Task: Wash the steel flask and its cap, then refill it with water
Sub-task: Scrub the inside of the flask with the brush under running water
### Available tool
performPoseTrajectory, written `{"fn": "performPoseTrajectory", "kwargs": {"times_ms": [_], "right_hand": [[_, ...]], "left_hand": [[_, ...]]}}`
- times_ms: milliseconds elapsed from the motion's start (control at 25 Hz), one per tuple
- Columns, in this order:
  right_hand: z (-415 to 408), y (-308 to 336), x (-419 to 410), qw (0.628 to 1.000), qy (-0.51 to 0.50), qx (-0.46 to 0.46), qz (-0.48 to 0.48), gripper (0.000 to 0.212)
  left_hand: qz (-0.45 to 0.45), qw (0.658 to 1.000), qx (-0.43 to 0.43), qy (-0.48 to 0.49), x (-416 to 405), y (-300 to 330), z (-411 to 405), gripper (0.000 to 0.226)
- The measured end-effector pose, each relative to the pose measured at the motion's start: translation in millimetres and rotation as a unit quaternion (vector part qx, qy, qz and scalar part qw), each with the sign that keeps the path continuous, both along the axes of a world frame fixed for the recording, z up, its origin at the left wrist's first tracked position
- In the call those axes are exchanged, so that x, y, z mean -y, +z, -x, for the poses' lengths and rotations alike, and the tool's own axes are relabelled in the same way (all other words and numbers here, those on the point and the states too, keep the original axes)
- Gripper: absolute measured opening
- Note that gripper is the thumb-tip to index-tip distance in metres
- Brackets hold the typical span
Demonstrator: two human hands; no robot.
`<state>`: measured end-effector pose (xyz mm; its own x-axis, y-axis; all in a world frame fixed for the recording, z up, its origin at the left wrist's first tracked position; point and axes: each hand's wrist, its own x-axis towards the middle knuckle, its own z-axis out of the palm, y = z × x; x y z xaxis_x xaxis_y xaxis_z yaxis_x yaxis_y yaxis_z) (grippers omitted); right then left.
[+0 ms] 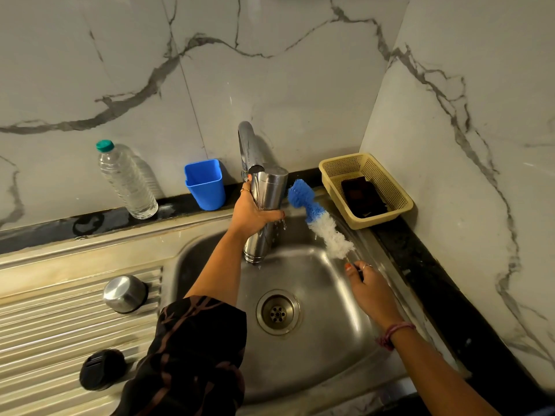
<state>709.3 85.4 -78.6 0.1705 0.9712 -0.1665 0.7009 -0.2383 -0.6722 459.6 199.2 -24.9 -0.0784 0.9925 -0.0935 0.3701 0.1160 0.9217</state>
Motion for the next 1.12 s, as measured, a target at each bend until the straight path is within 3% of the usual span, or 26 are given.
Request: {"fn": "performPoseTrajectory", "kwargs": {"times_ms": [240,440,680,880,1120], "right_hand": [[-7,6,-3,0.999,-0.007,-0.044,0.007,0.032],[-17,25,-2,0.994,0.0,-0.11,0.011,0.017],[-31,64,3,0.981,0.084,-0.173,0.019,0.014],[-33,85,-11,0.984,0.151,-0.069,-0.059,0.025],[-54,104,-12,0.961,0.207,0.043,-0.177,0.027]], "left_hand": [[0.01,1.0,-0.008,-0.021,9,-9,5,0.103],[0.027,0.999,-0.006,0.031,30,-28,5,0.104],[0.041,0.995,0.008,0.086,53,-43,5,0.11],[0.033,0.995,0.018,0.092,63,-38,-4,0.106],[0.035,0.992,0.03,0.116,66,-38,1,0.104]]}}
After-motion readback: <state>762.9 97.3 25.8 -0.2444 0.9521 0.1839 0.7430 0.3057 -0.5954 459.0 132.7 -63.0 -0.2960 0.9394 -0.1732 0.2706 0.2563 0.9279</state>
